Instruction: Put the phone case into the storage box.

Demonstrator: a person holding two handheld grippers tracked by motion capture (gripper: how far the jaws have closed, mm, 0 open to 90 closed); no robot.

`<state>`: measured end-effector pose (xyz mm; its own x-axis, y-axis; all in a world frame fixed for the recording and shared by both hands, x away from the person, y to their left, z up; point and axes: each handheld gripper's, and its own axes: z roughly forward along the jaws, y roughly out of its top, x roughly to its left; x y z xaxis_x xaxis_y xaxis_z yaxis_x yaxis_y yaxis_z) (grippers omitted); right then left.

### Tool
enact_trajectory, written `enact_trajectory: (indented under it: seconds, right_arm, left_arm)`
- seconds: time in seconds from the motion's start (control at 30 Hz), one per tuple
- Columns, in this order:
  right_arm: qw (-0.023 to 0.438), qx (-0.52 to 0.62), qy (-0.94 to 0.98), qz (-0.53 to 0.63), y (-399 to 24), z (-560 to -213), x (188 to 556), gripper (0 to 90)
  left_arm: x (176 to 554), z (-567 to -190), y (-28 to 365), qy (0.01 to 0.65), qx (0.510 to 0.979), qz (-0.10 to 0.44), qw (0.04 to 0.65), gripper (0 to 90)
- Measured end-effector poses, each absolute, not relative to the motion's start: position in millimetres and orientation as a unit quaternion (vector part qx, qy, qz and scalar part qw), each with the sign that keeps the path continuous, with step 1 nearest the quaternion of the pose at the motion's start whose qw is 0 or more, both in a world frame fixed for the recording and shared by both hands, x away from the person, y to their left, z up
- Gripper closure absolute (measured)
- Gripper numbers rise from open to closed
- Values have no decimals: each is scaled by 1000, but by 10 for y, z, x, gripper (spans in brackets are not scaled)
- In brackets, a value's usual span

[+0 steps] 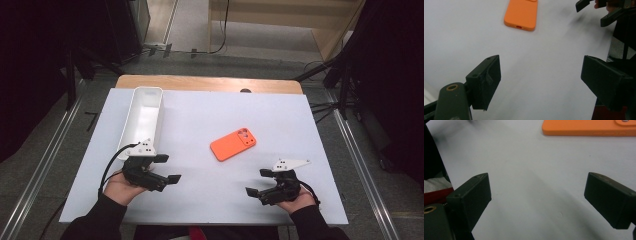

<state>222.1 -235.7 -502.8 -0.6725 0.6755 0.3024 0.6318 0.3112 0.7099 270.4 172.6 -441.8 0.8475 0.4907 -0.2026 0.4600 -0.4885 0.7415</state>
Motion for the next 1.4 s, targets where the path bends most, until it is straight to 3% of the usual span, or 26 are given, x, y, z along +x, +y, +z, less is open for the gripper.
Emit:
enact_trajectory:
  seconds: [1.4]
  right_arm:
    - [23, 400, 808, 431, -2351, -5021, 2231, 59]
  left_arm:
    - [3171, -4370, 1151, 244, 872, 11, 423, 167]
